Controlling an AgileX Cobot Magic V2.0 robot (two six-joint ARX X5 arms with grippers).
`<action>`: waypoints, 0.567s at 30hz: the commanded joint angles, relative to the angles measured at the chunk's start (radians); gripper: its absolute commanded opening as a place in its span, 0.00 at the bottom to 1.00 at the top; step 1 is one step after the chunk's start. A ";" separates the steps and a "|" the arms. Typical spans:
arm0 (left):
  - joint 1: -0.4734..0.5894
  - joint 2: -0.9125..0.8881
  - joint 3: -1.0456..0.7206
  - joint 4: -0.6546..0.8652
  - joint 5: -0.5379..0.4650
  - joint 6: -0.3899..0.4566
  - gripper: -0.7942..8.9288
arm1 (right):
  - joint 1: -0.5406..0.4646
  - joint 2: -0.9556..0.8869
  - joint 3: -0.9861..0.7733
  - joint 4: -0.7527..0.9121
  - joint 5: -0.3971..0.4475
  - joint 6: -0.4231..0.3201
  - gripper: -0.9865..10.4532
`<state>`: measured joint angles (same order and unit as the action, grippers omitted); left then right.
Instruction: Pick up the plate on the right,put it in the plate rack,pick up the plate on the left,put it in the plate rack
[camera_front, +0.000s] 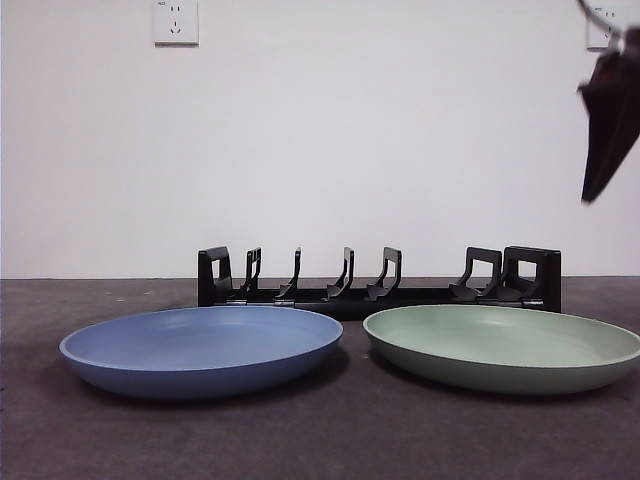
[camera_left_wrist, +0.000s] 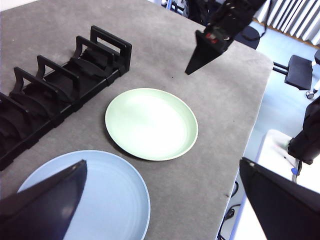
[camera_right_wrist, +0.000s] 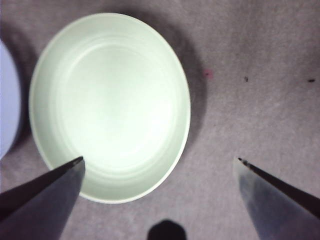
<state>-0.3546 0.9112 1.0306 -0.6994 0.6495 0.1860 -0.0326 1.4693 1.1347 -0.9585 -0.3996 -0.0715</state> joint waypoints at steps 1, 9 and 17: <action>-0.013 0.007 0.006 0.013 -0.001 0.029 0.70 | 0.002 0.061 0.001 0.022 0.000 0.000 0.53; -0.023 0.008 0.006 0.012 -0.030 0.032 0.70 | 0.029 0.201 0.001 0.079 0.012 0.000 0.52; -0.023 0.008 0.006 0.012 -0.030 0.032 0.70 | 0.077 0.280 0.001 0.123 0.064 0.010 0.45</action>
<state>-0.3744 0.9188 1.0306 -0.6941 0.6182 0.2028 0.0406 1.7344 1.1351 -0.8368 -0.3420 -0.0685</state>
